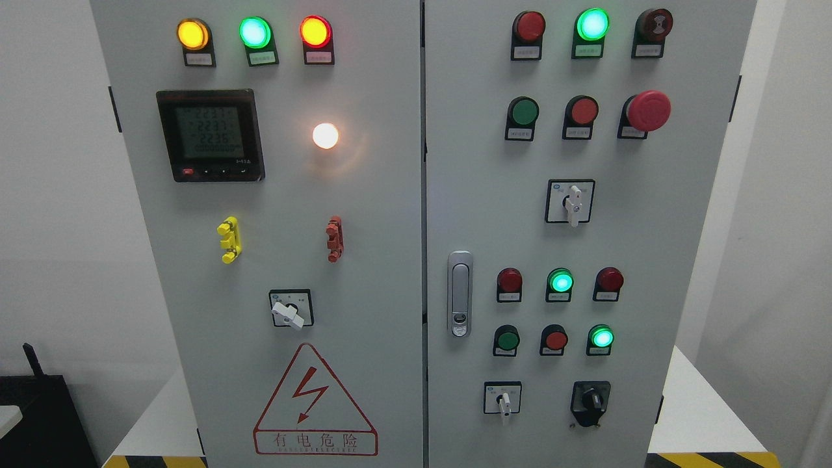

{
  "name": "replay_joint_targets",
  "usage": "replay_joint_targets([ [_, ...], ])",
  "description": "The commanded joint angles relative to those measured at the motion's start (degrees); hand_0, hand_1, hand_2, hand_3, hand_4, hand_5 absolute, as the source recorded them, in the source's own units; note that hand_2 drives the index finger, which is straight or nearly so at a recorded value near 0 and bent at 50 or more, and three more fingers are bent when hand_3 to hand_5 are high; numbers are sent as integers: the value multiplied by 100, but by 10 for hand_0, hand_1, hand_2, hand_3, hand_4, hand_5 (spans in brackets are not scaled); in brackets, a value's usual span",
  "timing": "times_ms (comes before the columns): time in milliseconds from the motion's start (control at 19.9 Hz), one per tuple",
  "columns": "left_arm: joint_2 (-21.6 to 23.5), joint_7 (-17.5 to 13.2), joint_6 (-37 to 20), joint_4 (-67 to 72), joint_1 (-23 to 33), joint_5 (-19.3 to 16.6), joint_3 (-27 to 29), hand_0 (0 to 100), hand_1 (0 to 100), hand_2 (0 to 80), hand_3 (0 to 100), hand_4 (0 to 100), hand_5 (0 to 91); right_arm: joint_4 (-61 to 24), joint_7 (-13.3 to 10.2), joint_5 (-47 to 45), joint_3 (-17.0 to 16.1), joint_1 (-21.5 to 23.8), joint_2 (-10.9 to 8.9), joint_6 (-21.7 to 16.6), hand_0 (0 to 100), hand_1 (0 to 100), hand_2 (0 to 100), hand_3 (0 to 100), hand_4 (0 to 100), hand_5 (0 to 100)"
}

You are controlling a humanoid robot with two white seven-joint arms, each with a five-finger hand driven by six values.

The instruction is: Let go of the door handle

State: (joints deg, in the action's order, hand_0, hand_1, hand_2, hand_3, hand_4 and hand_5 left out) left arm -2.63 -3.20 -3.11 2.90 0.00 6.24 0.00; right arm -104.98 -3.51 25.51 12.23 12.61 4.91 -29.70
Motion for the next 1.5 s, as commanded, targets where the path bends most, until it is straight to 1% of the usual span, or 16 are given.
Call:
replay_joint_targets([
  [0, 0, 4, 4, 0, -149, 0, 97, 120, 389, 0, 0, 0, 0, -216, -105, 2165, -230, -153, 62, -168, 456, 208, 0, 597, 572, 563],
  [50, 0, 4, 4, 0, -141, 0, 97, 120, 389, 0, 0, 0, 0, -268, -132, 2464, -239, -250, 62, -168, 431, 231, 0, 634, 626, 632],
  [100, 0, 4, 4, 0, -149, 0, 97, 120, 389, 0, 0, 0, 0, -321, -141, 2737, -239, -329, 62, -150, 400, 247, 0, 698, 697, 720],
  [150, 0, 4, 4, 0, -141, 0, 97, 120, 389, 0, 0, 0, 0, -400, -141, 2992, -248, -408, 80, -106, 394, 248, 0, 712, 717, 739],
  [201, 0, 4, 4, 0, -149, 0, 97, 120, 389, 0, 0, 0, 0, -470, -149, 3247, -248, -504, 115, -28, 368, 247, 0, 759, 777, 827],
  [351, 0, 4, 4, 0, -150, 0, 97, 120, 389, 0, 0, 0, 0, -655, -158, 3933, -221, -733, 159, 674, 341, 232, 0, 778, 791, 861],
  [451, 0, 4, 4, 0, -141, 0, 97, 120, 389, 0, 0, 0, 0, -699, -158, 3997, -221, -883, 159, 1018, 337, 230, 0, 779, 792, 865],
  [652, 0, 4, 4, 0, -150, 0, 97, 120, 389, 0, 0, 0, 0, -735, -158, 4269, -239, -1041, 159, 1124, 326, 222, 0, 776, 784, 868],
  [752, 0, 4, 4, 0, -150, 0, 97, 120, 389, 0, 0, 0, 0, -813, -158, 4470, -230, -1077, 168, 1282, 320, 222, 0, 767, 772, 867],
  [802, 0, 4, 4, 0, -141, 0, 97, 120, 389, 0, 0, 0, 0, -866, -158, 4628, -230, -1094, 168, 1326, 316, 222, 0, 741, 750, 863],
  [902, 0, 4, 4, 0, -150, 0, 97, 120, 389, 0, 0, 0, 0, -866, -150, 4822, -204, -1103, 264, 1475, 319, 224, 0, 704, 715, 856],
  [1003, 8, 4, 4, 0, -150, 0, 97, 120, 389, 0, 0, 0, 0, -875, -123, 4910, -116, -1112, 273, 1870, 325, 225, 0, 673, 692, 837],
  [1153, 0, 4, 4, 0, -150, 0, 97, 120, 389, 0, 0, 0, 0, -866, -106, 5138, 95, -1226, 273, 2204, 344, 227, 0, 623, 628, 767],
  [1203, 0, 4, 4, 0, -150, 0, 97, 120, 389, 0, 0, 0, 0, -866, -106, 5218, 165, -1270, 282, 2362, 350, 228, 0, 588, 593, 723],
  [1303, 0, 4, 4, 0, -150, 0, 97, 120, 389, 0, 0, 0, 0, -858, -106, 5245, 349, -1366, 282, 2635, 357, 230, 0, 571, 578, 703],
  [1454, 0, 4, 4, 0, -149, 0, 97, 120, 389, 0, 0, 0, 0, -858, -79, 5253, 525, -1516, 291, 2768, 376, 236, 0, 562, 565, 683],
])
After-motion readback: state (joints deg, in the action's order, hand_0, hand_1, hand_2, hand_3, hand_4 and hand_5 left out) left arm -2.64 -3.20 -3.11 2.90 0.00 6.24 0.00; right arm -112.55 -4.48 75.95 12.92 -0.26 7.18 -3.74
